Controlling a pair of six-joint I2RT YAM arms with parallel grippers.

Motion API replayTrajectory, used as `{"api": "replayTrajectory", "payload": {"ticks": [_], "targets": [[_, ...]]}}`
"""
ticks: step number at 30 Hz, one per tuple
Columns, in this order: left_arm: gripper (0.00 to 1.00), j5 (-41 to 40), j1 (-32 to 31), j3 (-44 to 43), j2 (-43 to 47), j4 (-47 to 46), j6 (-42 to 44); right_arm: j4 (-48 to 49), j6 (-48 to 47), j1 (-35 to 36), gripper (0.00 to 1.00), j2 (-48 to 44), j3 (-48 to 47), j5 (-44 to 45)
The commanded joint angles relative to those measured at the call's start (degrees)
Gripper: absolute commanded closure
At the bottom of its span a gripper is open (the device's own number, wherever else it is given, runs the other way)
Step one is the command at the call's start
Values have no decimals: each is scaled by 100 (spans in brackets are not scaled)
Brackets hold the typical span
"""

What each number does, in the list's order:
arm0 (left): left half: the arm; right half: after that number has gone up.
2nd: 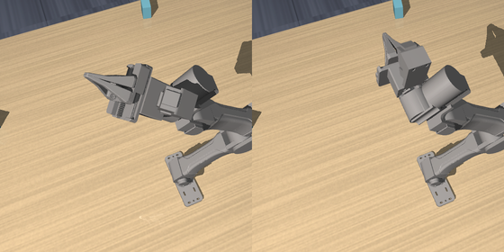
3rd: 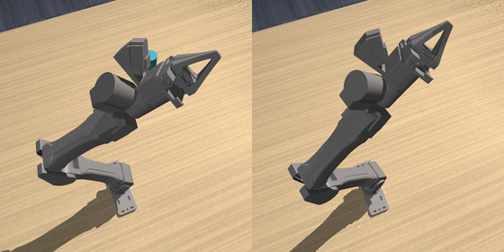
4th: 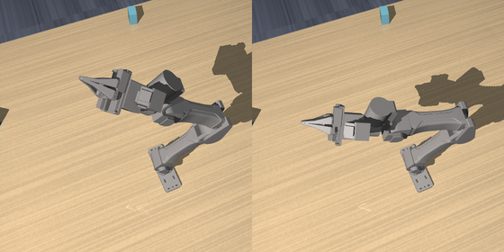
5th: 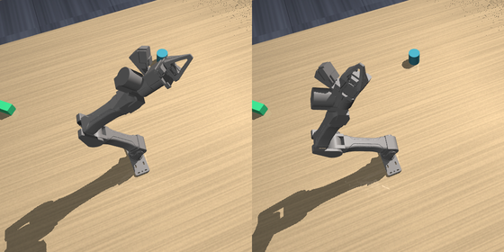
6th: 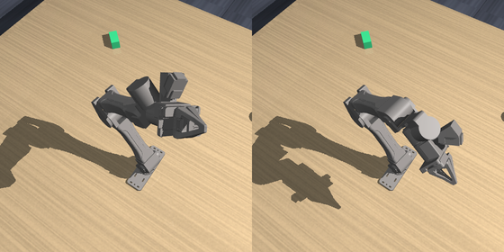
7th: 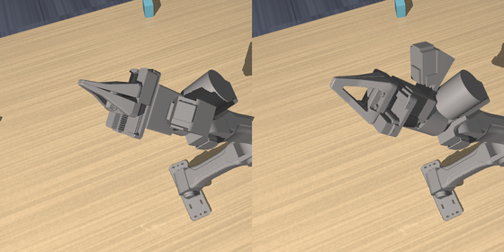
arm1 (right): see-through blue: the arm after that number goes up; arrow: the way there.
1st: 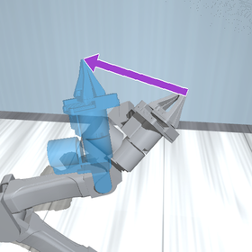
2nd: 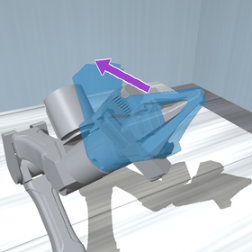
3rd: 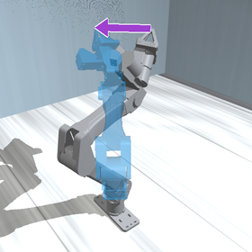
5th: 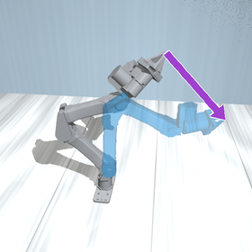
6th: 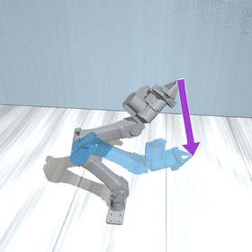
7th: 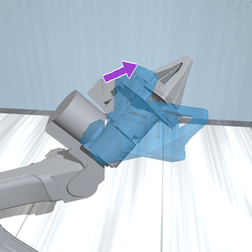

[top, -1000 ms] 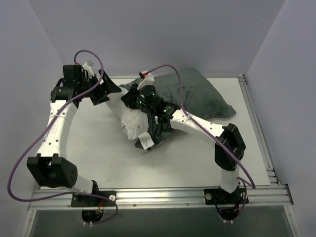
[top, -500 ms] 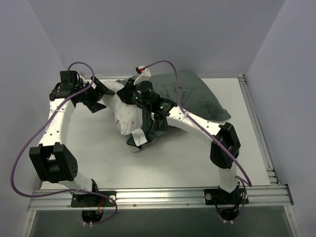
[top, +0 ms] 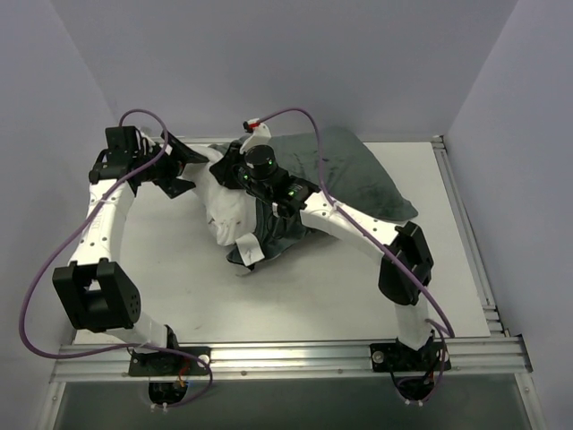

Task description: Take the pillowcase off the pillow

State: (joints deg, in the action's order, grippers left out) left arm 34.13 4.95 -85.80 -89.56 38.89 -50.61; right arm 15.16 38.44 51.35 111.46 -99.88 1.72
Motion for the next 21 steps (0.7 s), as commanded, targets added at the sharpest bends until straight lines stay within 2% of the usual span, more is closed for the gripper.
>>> {"api": "replayTrajectory", "payload": {"ticks": [1, 6, 14, 18, 21], "targets": [[6, 120, -73, 63, 167, -725, -292, 743, 155, 164, 100, -2, -497, -549], [6, -196, -178, 63, -87, -725, -134, 664, 190, 235, 100, 139, -690, -751], [6, -196, -249, -121, -413, -963, 7, 549, 375, 472, 100, 473, -727, -1094], [6, -284, -258, 159, -457, -1164, 130, 769, 709, 507, 100, 649, -559, -1270], [6, -354, -345, 441, -475, -1244, 270, 682, 639, 542, 100, 789, -778, -1323]]}}
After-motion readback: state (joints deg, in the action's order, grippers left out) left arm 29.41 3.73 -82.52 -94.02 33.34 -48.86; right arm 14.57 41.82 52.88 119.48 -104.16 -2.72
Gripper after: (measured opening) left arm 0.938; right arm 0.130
